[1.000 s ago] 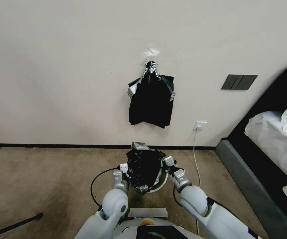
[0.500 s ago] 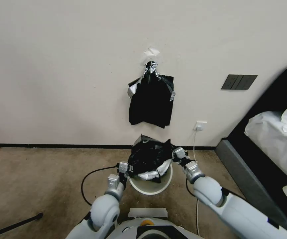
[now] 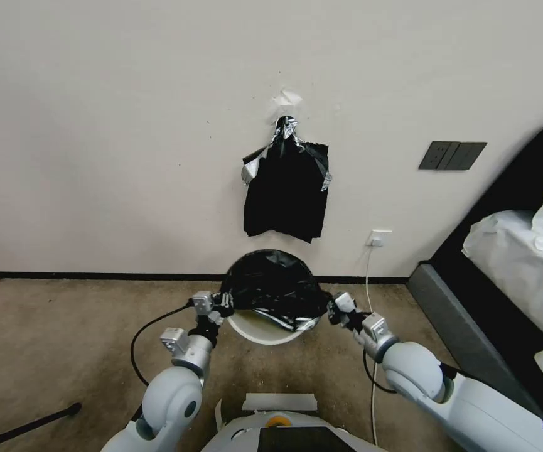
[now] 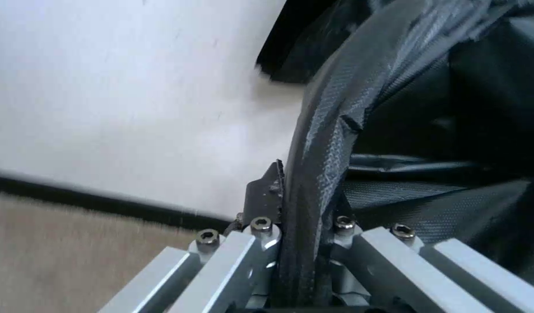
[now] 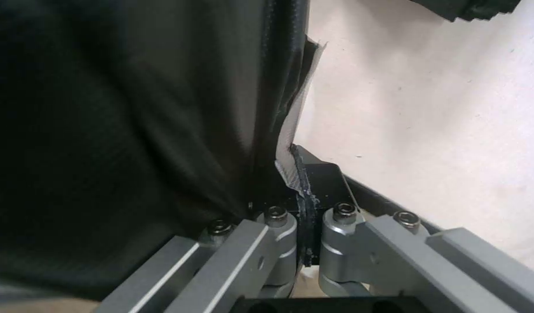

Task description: Place a trash bag onto the trash bin.

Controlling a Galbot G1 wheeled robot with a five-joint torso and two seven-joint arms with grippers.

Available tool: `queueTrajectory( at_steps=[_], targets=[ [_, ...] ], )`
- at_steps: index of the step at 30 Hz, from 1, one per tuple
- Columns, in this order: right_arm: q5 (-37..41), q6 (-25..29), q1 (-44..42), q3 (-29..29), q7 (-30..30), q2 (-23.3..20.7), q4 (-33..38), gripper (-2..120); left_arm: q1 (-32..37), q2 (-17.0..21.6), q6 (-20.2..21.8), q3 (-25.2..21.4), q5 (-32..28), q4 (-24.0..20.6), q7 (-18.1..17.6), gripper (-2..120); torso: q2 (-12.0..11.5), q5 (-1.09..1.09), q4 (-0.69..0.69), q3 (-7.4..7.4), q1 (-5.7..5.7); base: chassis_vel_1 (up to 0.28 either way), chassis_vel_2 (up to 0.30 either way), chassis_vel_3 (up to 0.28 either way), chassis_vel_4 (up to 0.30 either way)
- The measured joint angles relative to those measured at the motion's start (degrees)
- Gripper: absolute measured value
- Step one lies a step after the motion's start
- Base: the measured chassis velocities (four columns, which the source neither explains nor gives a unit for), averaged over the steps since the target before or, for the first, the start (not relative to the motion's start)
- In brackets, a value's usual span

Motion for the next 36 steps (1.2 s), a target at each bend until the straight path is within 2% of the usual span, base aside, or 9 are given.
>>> queueTrajectory(
  at_steps=[2,3,5,6,11,18,25,31,36],
  targets=[
    [-0.1,0.6,-1.4,0.3,1.6,2.6,0.5,12,0.3,-0.4,2.4,-0.1,-2.0,-0.2,-2.3,1,0.0,-0.01,0.0,0.0,0.0,0.0,0.0,0.0,0.0],
    [-0.1,0.6,-1.4,0.3,1.6,2.6,0.5,12,0.3,-0.4,2.4,-0.1,-2.0,-0.2,-2.3,1,0.0,-0.01,0.0,0.0,0.0,0.0,0.0,0.0,0.0],
    [-0.9,1.2,-3.0,1.1,3.3,5.0,0.9,22,0.3,-0.6,5.0,-0.5,-4.4,-0.2,-5.6,1,0.0,0.0,0.0,0.0,0.0,0.0,0.0,0.0,0.0],
    [-0.9,1.2,-3.0,1.1,3.3,5.0,0.9,22,0.3,-0.6,5.0,-0.5,-4.4,-0.2,-5.6,1,0.0,0.0,0.0,0.0,0.0,0.0,0.0,0.0,0.0],
    [-4.3,2.0,-7.9,3.3,3.8,7.4,3.1,43,-0.6,-0.7,8.8,-2.9,-9.0,0.2,-11.2,1,0.0,-0.01,0.0,0.0,0.0,0.0,0.0,0.0,0.0],
    [-12.8,5.5,-15.6,5.9,1.0,8.2,5.3,65,-1.0,-0.1,10.7,-4.9,-11.8,0.4,-13.5,1,0.0,-0.01,-0.01,0.0,0.0,0.0,0.0,0.0,0.0],
    [-26.3,16.8,-21.9,8.1,-8.1,8.1,5.6,95,-0.6,0.4,13.6,-5.4,-13.1,-0.7,-14.9,1,0.0,0.0,-0.01,0.0,0.0,0.0,0.0,0.0,0.0],
    [-31.8,19.2,-22.1,7.3,-10.4,8.8,5.1,100,-0.2,0.4,14.0,-4.8,-12.9,-1.2,-14.9,1,0.0,0.0,0.0,0.0,0.0,0.0,0.0,0.0,0.0],
    [-37.1,20.6,-21.7,6.6,-9.9,10.0,3.4,89,0.1,0.1,14.3,-4.0,-12.5,-1.5,-14.8,1,0.0,0.0,0.0,0.0,0.0,0.0,0.0,0.0,0.0]
  ],
)
